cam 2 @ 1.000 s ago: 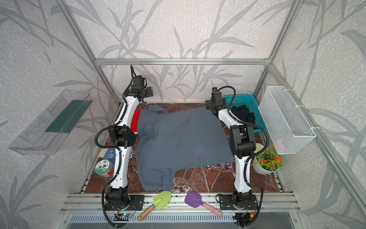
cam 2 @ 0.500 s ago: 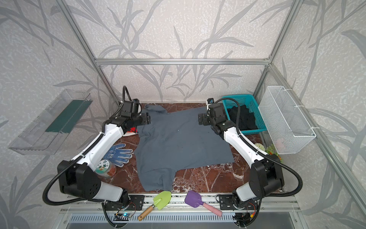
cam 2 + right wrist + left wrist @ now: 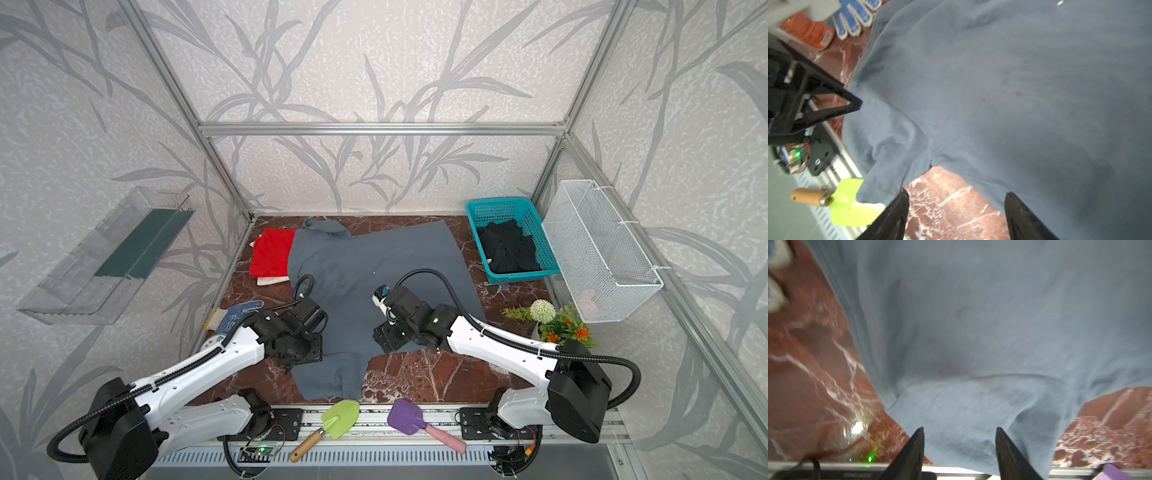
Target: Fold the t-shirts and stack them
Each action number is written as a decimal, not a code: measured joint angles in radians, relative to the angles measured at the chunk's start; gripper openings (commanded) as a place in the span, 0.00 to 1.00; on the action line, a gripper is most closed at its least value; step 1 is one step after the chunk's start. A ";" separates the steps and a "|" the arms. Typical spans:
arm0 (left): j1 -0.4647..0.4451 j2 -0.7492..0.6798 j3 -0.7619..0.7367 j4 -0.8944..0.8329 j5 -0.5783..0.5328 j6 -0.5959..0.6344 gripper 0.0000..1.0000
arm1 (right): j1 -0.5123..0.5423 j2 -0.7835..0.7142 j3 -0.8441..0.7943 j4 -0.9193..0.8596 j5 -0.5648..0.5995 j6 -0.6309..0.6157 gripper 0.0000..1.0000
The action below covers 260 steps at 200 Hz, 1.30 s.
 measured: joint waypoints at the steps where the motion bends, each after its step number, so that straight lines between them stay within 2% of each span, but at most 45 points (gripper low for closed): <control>1: -0.001 0.000 -0.003 0.000 0.000 -0.003 0.55 | 0.003 0.001 -0.001 0.000 -0.002 0.003 0.72; 32: -0.023 0.007 -0.109 0.028 -0.009 -0.086 0.55 | 0.089 0.085 -0.003 0.002 -0.038 0.053 0.72; 95: -0.038 0.058 -0.167 0.234 -0.049 -0.100 0.59 | 0.063 0.111 0.055 -0.045 0.025 0.132 0.74; 127: -0.029 0.176 -0.105 0.337 -0.109 -0.033 0.63 | 0.010 0.110 0.104 -0.098 0.051 0.164 0.74; 153: 0.008 0.283 -0.024 0.423 -0.104 0.055 0.63 | -0.008 0.094 0.104 -0.137 0.076 0.208 0.74; 173: 0.025 0.297 0.011 0.451 -0.098 0.105 0.63 | -0.006 0.029 0.072 -0.144 0.089 0.240 0.73; 190: 0.031 0.262 0.019 0.468 -0.088 0.131 0.63 | -0.006 -0.043 0.025 -0.142 0.092 0.258 0.73; 208: 0.029 0.163 0.003 0.473 -0.084 0.139 0.64 | 0.003 -0.086 -0.006 -0.146 0.093 0.261 0.73; 235: 0.028 -0.043 -0.043 0.415 -0.100 0.122 0.65 | 0.050 -0.067 -0.008 -0.146 0.097 0.247 0.72; 260: 0.028 -0.177 -0.079 0.341 -0.132 0.095 0.65 | 0.108 -0.012 -0.007 -0.134 0.079 0.222 0.72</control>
